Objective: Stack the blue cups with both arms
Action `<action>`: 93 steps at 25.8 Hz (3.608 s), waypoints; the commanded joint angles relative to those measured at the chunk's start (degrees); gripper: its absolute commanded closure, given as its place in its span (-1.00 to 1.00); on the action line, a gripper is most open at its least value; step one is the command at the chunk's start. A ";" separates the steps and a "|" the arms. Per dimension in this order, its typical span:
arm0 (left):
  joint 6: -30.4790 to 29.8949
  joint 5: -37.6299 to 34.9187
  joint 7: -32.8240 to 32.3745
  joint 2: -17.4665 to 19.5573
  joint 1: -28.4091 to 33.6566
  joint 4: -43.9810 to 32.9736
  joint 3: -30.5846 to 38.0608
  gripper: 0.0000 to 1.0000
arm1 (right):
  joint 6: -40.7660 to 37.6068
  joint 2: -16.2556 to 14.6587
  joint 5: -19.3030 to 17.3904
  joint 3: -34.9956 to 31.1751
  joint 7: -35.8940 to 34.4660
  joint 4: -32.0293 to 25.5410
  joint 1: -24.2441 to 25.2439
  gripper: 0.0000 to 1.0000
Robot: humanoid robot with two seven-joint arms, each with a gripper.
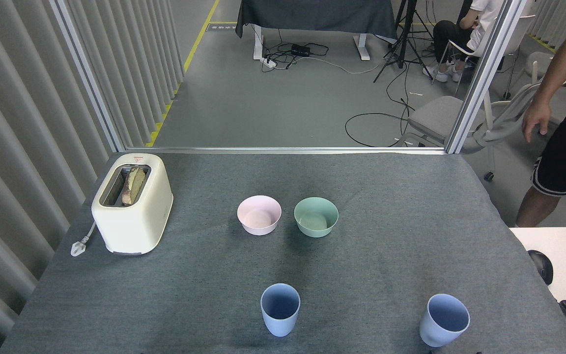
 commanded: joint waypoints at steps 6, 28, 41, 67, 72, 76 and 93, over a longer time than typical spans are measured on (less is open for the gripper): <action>0.09 0.25 0.11 -0.12 -0.04 -0.05 -0.05 -1.00 | -0.13 -0.43 1.42 0.22 0.58 3.52 -5.12 -1.00; 0.10 0.60 0.11 -0.21 -0.04 0.39 -0.32 -1.00 | -0.04 -1.92 2.39 2.07 2.77 5.63 -10.57 -0.44; 1.59 0.78 0.11 -0.48 -0.39 0.48 -2.16 -1.00 | 8.57 5.37 8.71 16.48 9.89 3.61 -26.57 -0.28; 2.03 1.04 0.11 -0.83 -0.83 1.18 -2.34 -1.00 | 9.72 11.44 11.53 35.82 12.79 -4.83 -16.11 -0.36; 2.03 1.13 0.19 -0.83 -0.83 1.18 -2.25 -1.00 | 9.72 11.44 11.35 35.73 12.71 -4.39 -15.94 -0.37; 2.03 1.13 0.11 -0.83 -0.83 1.18 -2.34 -1.00 | 9.72 11.44 11.35 35.55 12.62 -4.12 -15.85 -0.39; 2.12 1.13 0.11 -0.83 -0.83 1.18 -2.25 -1.00 | 8.84 11.61 10.03 35.11 3.92 -8.52 -14.53 -1.00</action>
